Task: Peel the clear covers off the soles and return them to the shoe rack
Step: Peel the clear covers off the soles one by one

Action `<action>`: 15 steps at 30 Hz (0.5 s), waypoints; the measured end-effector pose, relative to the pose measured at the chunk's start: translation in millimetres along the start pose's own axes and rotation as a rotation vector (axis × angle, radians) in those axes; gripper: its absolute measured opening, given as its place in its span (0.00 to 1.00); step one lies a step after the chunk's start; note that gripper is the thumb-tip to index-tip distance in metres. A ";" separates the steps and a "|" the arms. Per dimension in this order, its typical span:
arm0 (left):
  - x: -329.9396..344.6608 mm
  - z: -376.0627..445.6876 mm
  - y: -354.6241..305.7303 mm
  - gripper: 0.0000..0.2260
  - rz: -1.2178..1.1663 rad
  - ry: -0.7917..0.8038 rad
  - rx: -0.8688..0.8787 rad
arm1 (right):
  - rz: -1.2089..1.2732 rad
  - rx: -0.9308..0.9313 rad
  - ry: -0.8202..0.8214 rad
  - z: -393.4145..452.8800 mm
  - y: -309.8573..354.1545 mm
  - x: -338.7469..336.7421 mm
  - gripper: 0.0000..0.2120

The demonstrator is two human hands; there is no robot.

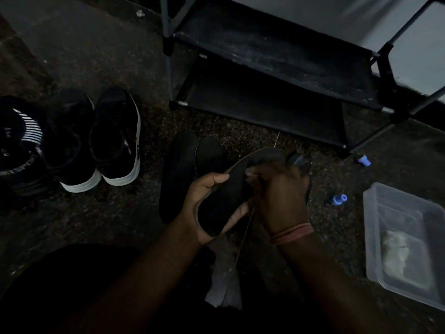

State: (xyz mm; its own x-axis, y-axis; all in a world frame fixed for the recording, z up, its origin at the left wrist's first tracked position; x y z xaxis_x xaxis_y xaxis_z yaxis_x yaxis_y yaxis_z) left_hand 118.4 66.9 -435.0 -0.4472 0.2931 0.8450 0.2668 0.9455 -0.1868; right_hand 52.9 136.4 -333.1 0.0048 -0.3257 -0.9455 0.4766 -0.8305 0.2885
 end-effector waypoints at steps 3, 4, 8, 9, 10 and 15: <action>10.0 -4.7 0.9 0.17 -0.021 0.033 -0.009 | 0.018 0.120 -0.002 -1.3 -18.5 2.5 0.10; 9.2 -6.1 0.6 0.16 0.003 0.032 -0.012 | 0.132 0.076 0.028 -4.4 -2.9 6.7 0.10; -4.5 -0.7 -7.2 0.25 0.018 0.034 0.009 | 0.445 -0.045 0.179 -32.5 74.9 9.6 0.10; -4.8 -1.8 -12.1 0.27 -0.010 0.030 0.041 | 0.491 -0.024 0.197 -35.1 78.9 7.6 0.09; -3.0 -2.9 -13.8 0.27 -0.055 0.043 0.051 | 0.549 0.022 0.243 -37.4 76.0 10.0 0.08; -12.7 4.1 -11.5 0.30 -0.073 0.011 0.030 | 0.582 -0.021 0.282 -29.0 58.6 19.8 0.07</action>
State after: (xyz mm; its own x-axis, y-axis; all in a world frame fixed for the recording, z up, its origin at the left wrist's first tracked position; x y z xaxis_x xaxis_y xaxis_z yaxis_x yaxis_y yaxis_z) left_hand 117.5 52.9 -445.6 -0.4551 0.2216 0.8624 0.2076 0.9683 -0.1393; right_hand 106.4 94.4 -339.3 0.4972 -0.5864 -0.6394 0.3431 -0.5440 0.7657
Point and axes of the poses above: each hand's wrist, its own z-axis towards the middle knuckle, its own x-axis out of the palm, y = z × x, the point moved 10 cm from there along z, towards the middle knuckle, and after that the axes turned 3 degrees about -y, right-handed, at the moved point
